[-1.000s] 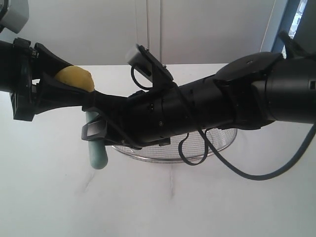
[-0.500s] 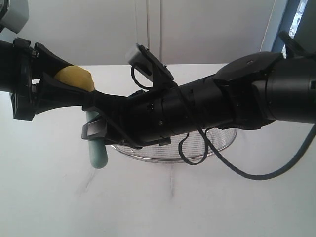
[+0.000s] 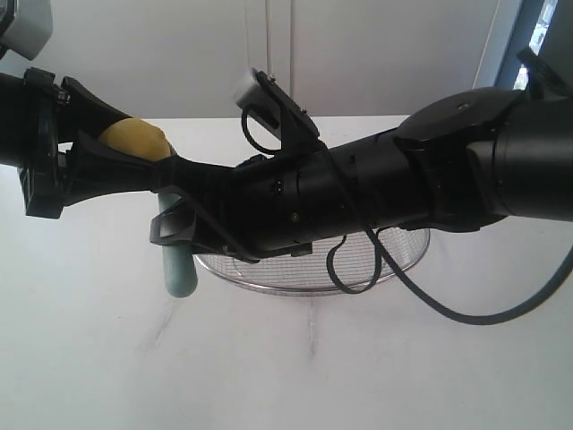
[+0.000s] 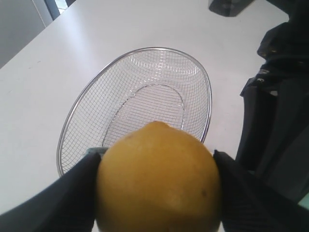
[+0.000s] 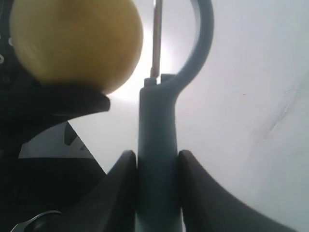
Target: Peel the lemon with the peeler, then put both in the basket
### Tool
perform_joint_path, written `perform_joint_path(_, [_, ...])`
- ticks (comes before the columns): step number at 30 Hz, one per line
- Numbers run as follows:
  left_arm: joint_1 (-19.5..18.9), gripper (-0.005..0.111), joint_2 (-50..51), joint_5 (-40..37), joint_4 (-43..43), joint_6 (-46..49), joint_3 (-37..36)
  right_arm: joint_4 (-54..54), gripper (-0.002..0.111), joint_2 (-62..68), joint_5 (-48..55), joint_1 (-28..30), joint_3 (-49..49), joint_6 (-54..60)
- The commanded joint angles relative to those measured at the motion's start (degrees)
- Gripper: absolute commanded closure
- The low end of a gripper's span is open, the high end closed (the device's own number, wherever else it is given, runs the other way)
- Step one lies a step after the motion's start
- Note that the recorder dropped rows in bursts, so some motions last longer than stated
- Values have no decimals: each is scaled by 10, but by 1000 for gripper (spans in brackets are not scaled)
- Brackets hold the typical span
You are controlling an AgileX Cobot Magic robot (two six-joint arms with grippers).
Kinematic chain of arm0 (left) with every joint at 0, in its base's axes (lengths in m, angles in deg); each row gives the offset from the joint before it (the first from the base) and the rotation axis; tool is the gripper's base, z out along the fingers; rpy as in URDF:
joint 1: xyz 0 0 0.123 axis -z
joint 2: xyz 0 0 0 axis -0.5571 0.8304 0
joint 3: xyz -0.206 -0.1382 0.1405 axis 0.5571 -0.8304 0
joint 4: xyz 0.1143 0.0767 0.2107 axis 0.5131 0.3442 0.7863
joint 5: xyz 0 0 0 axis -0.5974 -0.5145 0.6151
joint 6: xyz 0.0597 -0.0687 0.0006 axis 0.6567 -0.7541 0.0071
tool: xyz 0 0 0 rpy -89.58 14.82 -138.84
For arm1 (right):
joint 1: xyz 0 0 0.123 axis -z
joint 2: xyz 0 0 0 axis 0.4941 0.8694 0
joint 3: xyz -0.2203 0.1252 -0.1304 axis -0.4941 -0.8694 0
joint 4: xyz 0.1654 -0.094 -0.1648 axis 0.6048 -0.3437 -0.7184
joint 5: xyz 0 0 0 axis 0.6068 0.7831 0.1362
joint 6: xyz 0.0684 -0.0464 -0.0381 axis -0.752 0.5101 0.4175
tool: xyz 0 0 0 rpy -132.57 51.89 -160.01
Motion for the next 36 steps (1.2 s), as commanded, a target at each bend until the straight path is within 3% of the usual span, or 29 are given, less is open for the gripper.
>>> perform_joint_path(1, [1, 107, -2, -9, -20, 0, -3, 2, 108, -7, -3, 0, -2, 1])
perform_joint_path(36, [1, 107, -2, -9, -20, -3, -3, -13, 108, -66, -41, 1, -2, 1])
